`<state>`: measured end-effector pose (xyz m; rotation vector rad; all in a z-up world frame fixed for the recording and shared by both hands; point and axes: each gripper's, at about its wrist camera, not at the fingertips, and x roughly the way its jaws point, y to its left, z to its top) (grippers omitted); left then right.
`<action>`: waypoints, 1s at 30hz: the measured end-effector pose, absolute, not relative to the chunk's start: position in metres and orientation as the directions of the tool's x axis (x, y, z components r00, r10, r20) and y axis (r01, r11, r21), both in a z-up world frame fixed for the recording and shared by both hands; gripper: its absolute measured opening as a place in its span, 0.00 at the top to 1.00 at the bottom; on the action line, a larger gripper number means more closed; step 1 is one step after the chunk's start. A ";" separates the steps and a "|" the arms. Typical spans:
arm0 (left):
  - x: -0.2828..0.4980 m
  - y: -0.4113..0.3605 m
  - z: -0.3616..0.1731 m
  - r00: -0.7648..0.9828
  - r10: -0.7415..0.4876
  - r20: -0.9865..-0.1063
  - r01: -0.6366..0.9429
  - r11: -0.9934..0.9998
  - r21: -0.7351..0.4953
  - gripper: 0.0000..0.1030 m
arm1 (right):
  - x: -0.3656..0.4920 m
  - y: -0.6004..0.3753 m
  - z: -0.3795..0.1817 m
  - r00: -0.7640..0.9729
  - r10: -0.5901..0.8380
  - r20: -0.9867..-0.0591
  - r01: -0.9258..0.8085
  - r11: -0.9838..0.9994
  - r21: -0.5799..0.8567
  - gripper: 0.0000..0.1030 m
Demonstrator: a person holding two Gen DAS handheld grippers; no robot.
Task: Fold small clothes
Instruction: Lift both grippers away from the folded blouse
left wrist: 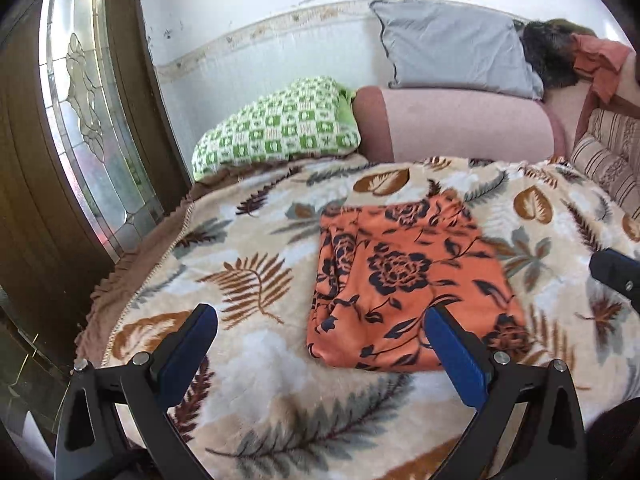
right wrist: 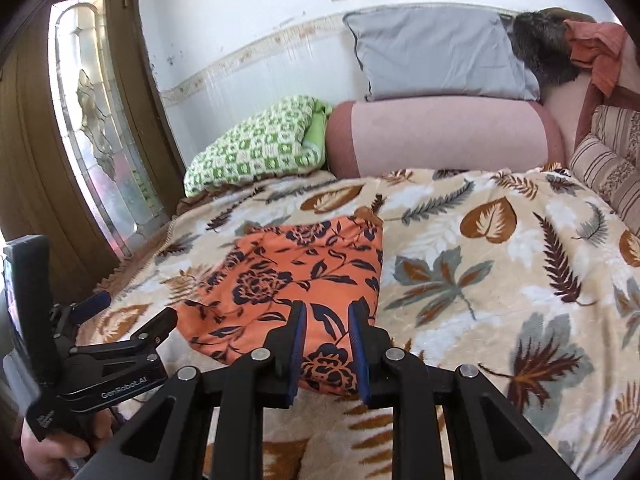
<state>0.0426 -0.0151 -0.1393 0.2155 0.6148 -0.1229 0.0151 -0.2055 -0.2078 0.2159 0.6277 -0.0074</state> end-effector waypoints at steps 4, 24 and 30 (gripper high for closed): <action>0.028 -0.014 -0.116 0.826 -0.055 -0.561 0.170 0.973 0.155 0.00 | -0.001 -0.202 -0.191 0.826 0.049 -0.561 0.065 0.981 0.181 0.76; 0.001 -0.007 -0.085 0.839 -0.060 -0.541 0.154 0.979 0.131 0.00 | -0.021 -0.182 -0.165 0.849 0.069 -0.524 0.011 0.989 0.147 0.76; 0.000 -0.004 -0.084 0.832 -0.067 -0.551 0.152 0.982 0.110 0.00 | -0.020 -0.182 -0.171 0.841 0.067 -0.537 0.016 0.989 0.148 0.76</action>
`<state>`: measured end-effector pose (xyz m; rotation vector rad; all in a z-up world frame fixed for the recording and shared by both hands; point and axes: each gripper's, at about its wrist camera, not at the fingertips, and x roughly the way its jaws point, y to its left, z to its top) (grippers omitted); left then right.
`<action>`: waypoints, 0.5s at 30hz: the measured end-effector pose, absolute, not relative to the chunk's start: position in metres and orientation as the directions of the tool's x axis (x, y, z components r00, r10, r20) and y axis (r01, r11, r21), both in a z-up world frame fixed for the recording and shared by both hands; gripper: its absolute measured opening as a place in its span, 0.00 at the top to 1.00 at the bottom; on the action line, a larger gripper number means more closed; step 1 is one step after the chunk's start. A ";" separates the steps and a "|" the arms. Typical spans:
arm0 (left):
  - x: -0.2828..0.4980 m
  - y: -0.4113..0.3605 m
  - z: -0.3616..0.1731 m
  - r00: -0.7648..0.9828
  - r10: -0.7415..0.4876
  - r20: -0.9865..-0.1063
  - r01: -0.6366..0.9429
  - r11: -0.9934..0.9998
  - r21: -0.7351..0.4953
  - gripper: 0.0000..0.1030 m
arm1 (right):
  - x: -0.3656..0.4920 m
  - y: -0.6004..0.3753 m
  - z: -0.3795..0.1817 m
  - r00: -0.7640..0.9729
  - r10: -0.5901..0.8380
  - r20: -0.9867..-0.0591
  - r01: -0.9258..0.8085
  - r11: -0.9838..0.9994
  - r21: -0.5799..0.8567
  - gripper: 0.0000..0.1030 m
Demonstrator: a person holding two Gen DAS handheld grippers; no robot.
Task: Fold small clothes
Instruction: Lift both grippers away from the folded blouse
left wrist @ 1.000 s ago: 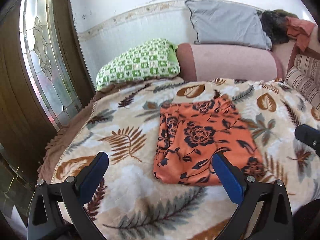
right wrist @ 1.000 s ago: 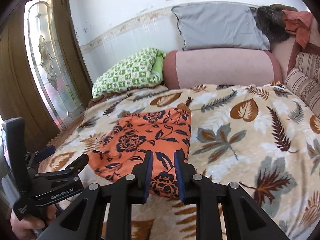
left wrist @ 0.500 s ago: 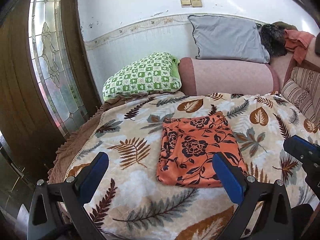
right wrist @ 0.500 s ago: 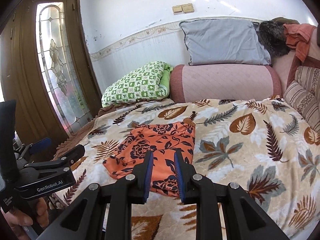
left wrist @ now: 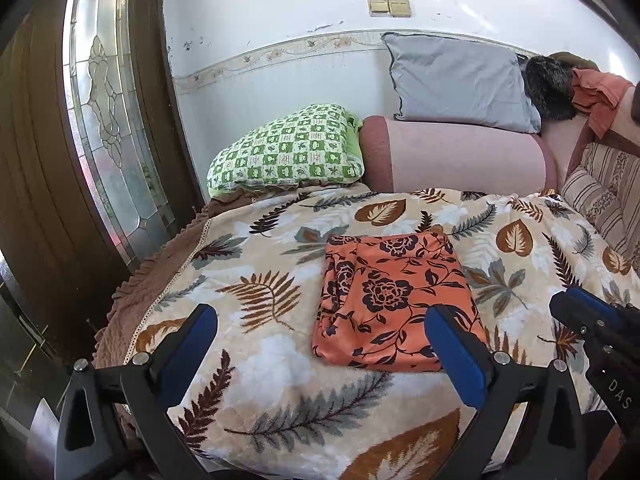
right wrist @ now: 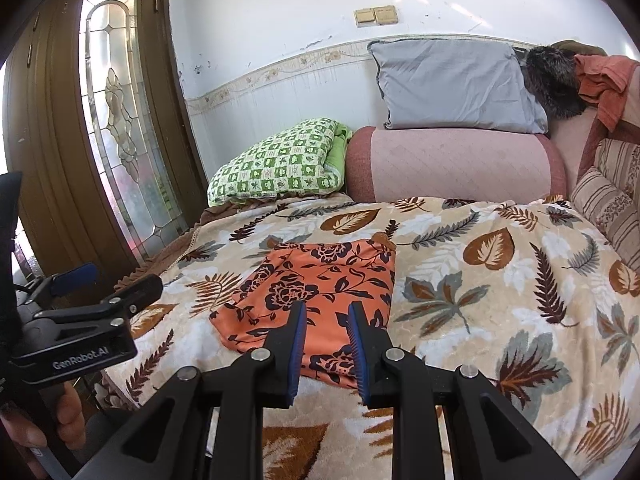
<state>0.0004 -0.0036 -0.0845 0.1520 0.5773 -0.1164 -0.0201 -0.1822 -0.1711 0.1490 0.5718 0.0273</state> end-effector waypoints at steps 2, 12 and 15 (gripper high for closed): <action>0.000 -0.001 -0.084 0.828 -0.071 -0.556 0.149 0.984 0.098 0.00 | -0.020 -0.182 -0.171 0.842 0.068 -0.535 0.014 0.989 0.147 0.76; 0.001 0.008 -0.088 0.817 -0.048 -0.574 0.118 0.989 0.085 0.00 | -0.020 -0.182 -0.171 0.841 0.066 -0.536 0.015 0.989 0.145 0.76; 0.006 0.011 -0.094 0.807 -0.059 -0.588 0.131 0.988 0.082 0.00 | -0.020 -0.180 -0.173 0.838 0.067 -0.541 0.019 0.988 0.152 0.76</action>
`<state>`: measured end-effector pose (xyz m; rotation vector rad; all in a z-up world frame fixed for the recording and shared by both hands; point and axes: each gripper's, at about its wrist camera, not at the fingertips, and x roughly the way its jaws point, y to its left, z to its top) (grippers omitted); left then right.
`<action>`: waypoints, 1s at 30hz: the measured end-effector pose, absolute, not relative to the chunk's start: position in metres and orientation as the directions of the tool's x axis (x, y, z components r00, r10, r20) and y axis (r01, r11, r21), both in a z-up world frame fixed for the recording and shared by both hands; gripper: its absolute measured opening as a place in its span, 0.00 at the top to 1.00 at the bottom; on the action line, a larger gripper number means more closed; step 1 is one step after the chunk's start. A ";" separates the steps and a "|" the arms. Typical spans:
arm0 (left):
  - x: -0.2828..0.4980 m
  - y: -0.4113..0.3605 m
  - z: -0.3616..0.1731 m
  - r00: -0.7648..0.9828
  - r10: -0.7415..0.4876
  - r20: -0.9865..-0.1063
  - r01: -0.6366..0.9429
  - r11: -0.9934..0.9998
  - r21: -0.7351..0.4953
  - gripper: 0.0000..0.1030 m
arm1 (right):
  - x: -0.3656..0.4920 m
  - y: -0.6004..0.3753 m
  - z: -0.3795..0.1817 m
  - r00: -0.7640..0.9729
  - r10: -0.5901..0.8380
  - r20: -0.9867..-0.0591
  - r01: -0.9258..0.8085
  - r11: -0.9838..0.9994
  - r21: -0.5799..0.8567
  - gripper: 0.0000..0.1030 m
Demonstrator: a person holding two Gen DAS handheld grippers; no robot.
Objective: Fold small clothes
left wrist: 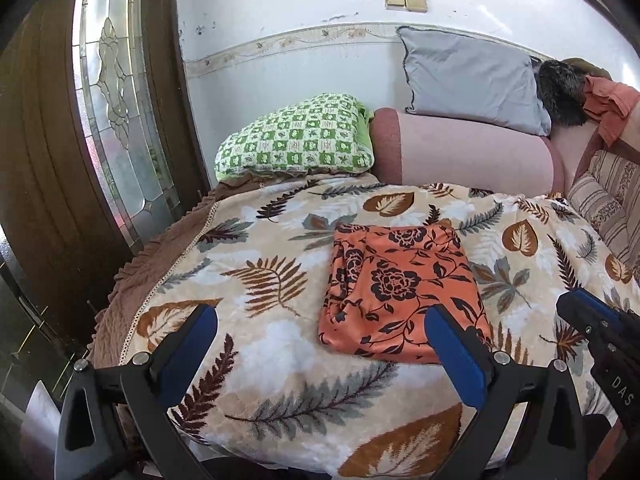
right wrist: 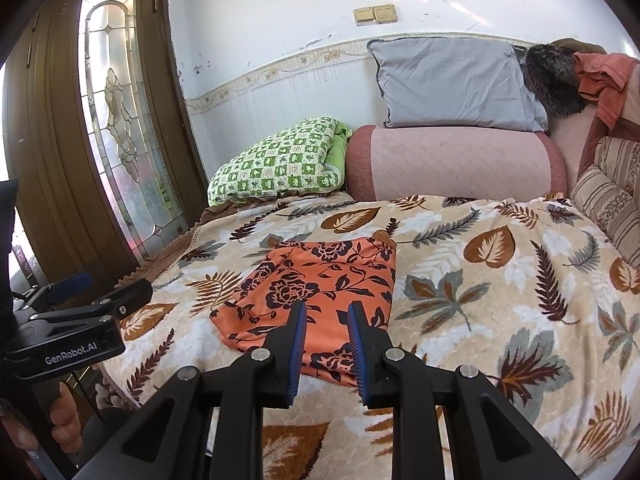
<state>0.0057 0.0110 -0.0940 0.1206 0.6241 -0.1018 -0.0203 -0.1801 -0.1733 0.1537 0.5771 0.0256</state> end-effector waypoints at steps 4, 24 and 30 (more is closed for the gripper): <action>0.028 0.025 -0.113 0.764 -0.096 -0.638 0.161 0.986 0.045 0.00 | -0.015 -0.184 -0.183 0.816 0.087 -0.571 0.020 0.984 0.177 0.76; 0.203 0.047 -0.223 0.440 -0.413 -0.798 0.099 0.905 -0.414 0.00 | 0.143 -0.307 -0.327 0.561 0.561 -0.608 0.243 0.591 0.769 0.26; 0.202 0.022 -0.238 0.333 -0.564 -0.756 0.199 0.825 -0.528 0.00 | 0.160 -0.317 -0.352 0.522 0.607 -0.598 0.295 0.529 0.795 0.26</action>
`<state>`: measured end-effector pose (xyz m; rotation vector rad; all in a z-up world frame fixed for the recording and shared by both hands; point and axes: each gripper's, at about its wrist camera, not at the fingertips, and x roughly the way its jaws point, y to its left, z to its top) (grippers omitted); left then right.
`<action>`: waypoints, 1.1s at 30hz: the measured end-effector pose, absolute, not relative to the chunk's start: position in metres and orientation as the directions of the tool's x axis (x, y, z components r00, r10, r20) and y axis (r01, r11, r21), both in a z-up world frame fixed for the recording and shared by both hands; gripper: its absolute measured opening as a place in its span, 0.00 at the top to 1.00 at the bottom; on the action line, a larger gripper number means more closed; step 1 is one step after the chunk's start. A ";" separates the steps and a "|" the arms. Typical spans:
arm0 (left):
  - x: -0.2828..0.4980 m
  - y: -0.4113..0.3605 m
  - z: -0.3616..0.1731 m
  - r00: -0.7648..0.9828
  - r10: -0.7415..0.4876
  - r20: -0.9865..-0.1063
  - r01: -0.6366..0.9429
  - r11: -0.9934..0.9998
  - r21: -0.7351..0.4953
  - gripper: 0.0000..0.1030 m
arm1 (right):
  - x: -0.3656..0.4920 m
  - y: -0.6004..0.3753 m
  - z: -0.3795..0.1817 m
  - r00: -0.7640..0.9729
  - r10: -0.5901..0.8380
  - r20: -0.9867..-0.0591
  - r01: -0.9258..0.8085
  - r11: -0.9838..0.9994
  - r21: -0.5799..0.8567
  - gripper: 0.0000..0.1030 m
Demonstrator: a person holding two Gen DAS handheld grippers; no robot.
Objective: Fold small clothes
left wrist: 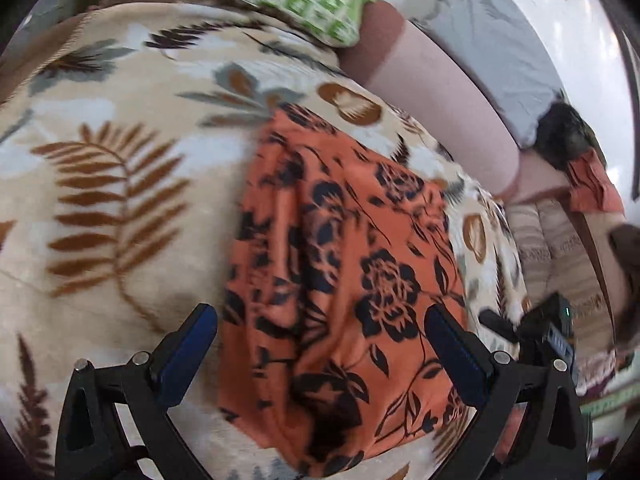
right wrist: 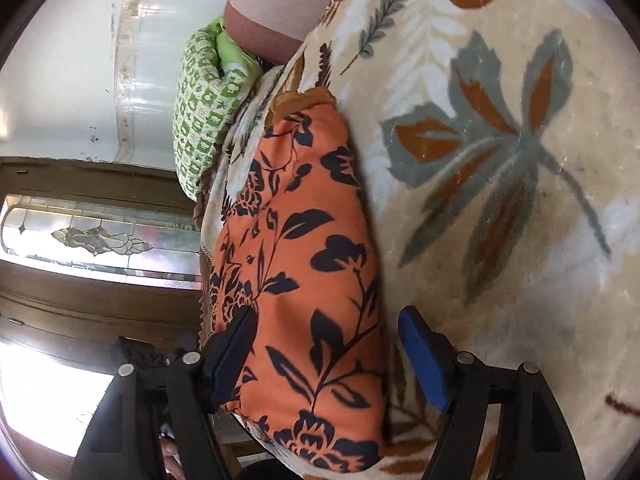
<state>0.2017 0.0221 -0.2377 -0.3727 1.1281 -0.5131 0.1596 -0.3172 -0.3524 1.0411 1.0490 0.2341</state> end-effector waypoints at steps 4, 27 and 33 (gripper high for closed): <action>0.203 0.014 -0.250 0.280 -0.597 -0.751 0.218 0.802 -0.556 0.00 | 0.169 -0.311 -0.365 0.503 0.650 -0.570 0.297 0.489 0.820 0.26; 0.193 -0.009 -0.244 0.283 -0.640 -0.714 0.367 0.760 -0.536 0.59 | 0.176 -0.249 -0.311 0.602 0.517 -0.609 0.035 0.745 0.667 0.61; 0.157 -0.061 -0.226 0.264 -0.662 -0.701 0.473 0.723 -0.504 0.59 | 0.138 -0.296 -0.293 0.663 0.463 -0.588 0.060 0.750 0.658 0.61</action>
